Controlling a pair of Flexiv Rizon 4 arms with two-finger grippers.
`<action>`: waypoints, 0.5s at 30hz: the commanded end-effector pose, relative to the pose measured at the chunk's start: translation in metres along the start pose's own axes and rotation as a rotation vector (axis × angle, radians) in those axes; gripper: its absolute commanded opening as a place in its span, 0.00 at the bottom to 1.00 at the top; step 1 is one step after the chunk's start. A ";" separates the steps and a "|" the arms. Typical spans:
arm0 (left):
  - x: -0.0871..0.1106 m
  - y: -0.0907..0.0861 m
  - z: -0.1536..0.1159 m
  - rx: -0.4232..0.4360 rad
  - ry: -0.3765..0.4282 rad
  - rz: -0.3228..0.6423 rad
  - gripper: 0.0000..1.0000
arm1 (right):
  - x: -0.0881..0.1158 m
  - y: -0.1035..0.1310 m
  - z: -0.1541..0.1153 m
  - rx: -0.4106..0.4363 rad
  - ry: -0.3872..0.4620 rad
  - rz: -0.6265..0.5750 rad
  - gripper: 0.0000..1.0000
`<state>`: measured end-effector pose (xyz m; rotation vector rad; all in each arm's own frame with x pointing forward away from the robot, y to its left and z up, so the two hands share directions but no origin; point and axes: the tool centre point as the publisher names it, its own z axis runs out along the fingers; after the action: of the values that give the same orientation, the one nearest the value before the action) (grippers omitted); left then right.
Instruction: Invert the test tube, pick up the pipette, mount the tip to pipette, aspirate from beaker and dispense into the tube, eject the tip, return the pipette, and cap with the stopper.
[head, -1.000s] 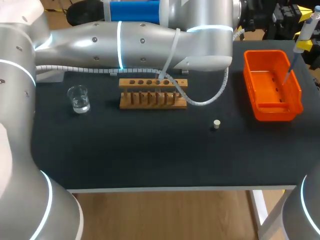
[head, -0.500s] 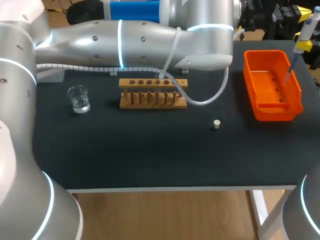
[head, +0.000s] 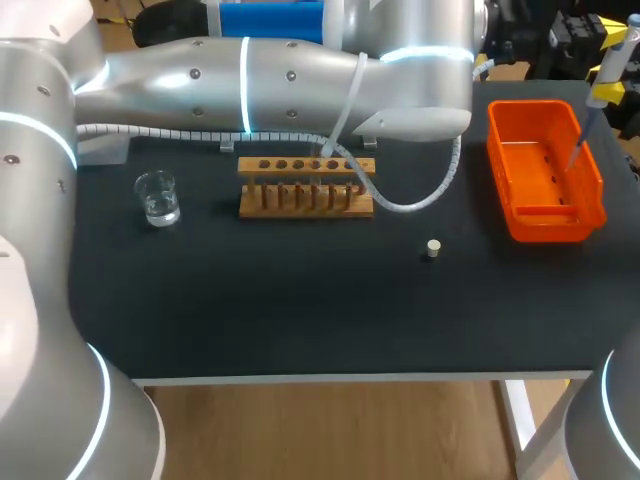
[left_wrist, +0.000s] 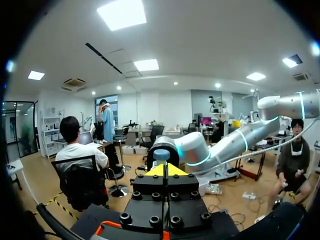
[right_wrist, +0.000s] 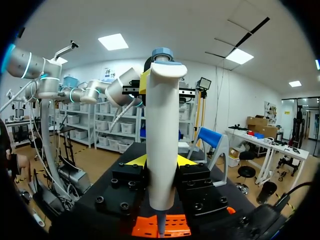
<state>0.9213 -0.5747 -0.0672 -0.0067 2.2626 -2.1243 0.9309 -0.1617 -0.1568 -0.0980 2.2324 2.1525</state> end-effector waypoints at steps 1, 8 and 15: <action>0.000 0.007 0.003 0.001 -0.007 -0.006 0.00 | 0.000 0.004 0.001 0.002 -0.001 0.000 0.00; -0.001 0.012 0.005 0.002 -0.005 -0.017 0.00 | 0.000 0.004 0.001 0.002 -0.001 0.000 0.00; -0.003 0.018 0.005 0.008 0.002 -0.029 0.00 | 0.000 0.004 0.001 0.002 -0.001 0.000 0.00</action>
<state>0.9226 -0.5748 -0.0742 -0.0353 2.2783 -2.1405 0.9309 -0.1623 -0.1606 -0.0955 2.2323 2.1512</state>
